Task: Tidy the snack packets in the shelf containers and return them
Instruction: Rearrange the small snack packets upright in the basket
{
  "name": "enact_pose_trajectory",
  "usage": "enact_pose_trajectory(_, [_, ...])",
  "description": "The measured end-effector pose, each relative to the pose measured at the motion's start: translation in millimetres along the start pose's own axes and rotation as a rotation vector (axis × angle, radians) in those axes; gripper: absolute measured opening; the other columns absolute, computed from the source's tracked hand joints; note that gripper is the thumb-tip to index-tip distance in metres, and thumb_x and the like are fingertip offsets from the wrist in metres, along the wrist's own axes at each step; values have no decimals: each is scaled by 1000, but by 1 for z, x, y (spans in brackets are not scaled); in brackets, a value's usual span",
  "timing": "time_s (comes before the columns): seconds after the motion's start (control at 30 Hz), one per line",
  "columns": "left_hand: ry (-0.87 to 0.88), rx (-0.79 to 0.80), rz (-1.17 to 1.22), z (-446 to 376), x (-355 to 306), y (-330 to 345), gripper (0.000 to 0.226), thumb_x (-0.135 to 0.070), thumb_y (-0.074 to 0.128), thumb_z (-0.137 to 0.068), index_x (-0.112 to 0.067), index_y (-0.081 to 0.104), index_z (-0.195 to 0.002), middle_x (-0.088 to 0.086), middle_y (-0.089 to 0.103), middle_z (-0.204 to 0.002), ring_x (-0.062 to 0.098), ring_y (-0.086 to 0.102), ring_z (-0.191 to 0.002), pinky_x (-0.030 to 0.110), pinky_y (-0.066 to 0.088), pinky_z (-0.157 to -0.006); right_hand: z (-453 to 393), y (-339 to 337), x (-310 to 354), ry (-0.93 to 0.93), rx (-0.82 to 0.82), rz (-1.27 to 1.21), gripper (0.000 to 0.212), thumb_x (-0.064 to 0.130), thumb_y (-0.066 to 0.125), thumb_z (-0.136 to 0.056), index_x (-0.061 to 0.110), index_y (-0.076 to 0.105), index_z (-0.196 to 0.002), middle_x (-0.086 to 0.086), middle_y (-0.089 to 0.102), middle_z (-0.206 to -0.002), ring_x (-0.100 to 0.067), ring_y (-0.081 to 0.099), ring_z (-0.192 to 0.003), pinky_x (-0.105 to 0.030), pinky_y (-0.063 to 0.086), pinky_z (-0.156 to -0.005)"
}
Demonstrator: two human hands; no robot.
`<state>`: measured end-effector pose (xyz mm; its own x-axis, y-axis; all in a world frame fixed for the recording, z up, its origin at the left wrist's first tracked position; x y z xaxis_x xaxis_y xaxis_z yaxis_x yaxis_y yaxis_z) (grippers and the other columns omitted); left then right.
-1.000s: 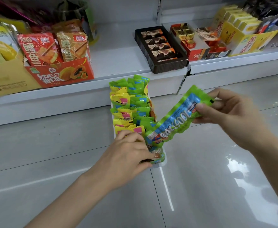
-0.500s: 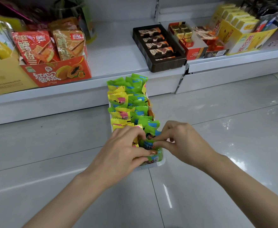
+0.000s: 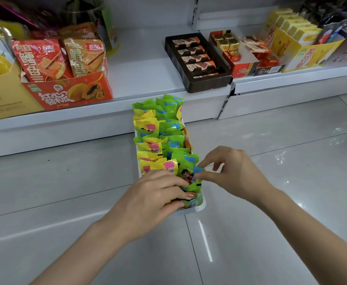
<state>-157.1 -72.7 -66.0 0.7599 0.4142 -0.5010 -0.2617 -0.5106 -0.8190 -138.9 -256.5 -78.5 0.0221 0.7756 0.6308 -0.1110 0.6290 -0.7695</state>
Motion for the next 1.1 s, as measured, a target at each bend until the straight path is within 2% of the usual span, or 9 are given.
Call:
enact_pose_trajectory(0.1, [13, 1, 16, -1, -1, 0, 13, -18, 82, -80, -17, 79, -93, -7, 73, -108, 15, 66, -101, 34, 50, -90, 4, 7, 6, -51, -32, -97, 11, 23, 82, -81, 19, 72, -77, 6, 75, -91, -5, 66, -85, -24, 52, -77])
enact_pose_trajectory(0.17, [14, 6, 28, -1, 0, 0, 13, -21, 81, -81, -18, 79, -93, -8, 74, -107, 15, 67, -100, 35, 50, -90, 6, 2, 18, -143, 30, -42, 27, 18, 74, -89, 31, 55, -73, 5, 76, -94, -5, 69, -92, -31, 52, -79])
enact_pose_trajectory(0.23, [5, 12, 39, 0, 1, -1, 14, -21, 82, -80, -18, 78, -93, -9, 74, -107, 15, 67, -100, 37, 51, -89, 7, -14, 29, -190, 75, -73, 29, 17, 66, -94, 26, 45, -77, 4, 76, -95, -4, 70, -96, -35, 54, -78])
enact_pose_trajectory(0.33, [-5, 19, 35, -1, 2, -1, 16, -21, 84, -78, -19, 78, -93, -10, 74, -106, 14, 67, -99, 36, 51, -89, 3, -62, 37, -163, -31, -240, 21, 31, 59, -92, 16, 48, -82, -2, 76, -84, -12, 72, -76, -41, 58, -69])
enact_pose_trajectory(0.47, [-89, -18, 98, -4, 5, -3, 19, -35, 74, -85, -23, 73, -99, -17, 72, -98, 5, 64, -95, 30, 46, -90, -7, -122, 46, -134, -198, -638, 19, 29, 60, -85, 15, 47, -87, -3, 76, -74, -19, 76, -73, -30, 61, -60])
enact_pose_trajectory(0.67, [-547, -407, 763, -11, 33, -23, 13, -22, 67, -90, -22, 66, -103, -6, 71, -96, 10, 68, -93, 13, 51, -76, -18, -140, 36, 22, -345, -833, 15, 29, 62, -86, 17, 53, -87, -2, 75, -68, -14, 74, -65, -27, 59, -56])
enact_pose_trajectory(0.8, [-678, -432, 1233, -23, 32, -22, 43, -38, 73, -81, -17, 65, -118, 3, 71, -119, 24, 65, -116, 35, 51, -97, -24, -112, 23, 192, -332, -974, 13, 17, 59, -96, 11, 55, -85, -7, 76, -72, -18, 74, -62, -24, 58, -54])
enact_pose_trajectory(0.93, [-742, -344, 1476, -27, 18, -10, 42, -23, 66, -82, -5, 62, -120, 10, 72, -119, 27, 68, -113, 26, 57, -87, -30, -88, 15, 297, -350, -1041, 14, 14, 59, -97, 6, 53, -87, -8, 75, -68, -20, 74, -60, -26, 58, -53])
enact_pose_trajectory(1.1, [-892, -533, 1497, -14, 27, -3, 13, -8, 58, -91, 0, 53, -100, 22, 73, -105, 31, 73, -98, 32, 60, -81, -33, -80, 9, 310, -397, -959, 20, 13, 62, -97, 6, 49, -84, -11, 75, -69, -25, 75, -62, -29, 59, -53])
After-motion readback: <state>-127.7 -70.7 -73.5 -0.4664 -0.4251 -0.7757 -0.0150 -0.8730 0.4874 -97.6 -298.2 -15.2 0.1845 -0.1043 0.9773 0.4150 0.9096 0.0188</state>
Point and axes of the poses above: each hand's wrist, its own z-axis away from the middle knuckle, its own y-axis out of the palm, x = y × z, the point moved 6 cm from there along -z, towards the middle knuckle
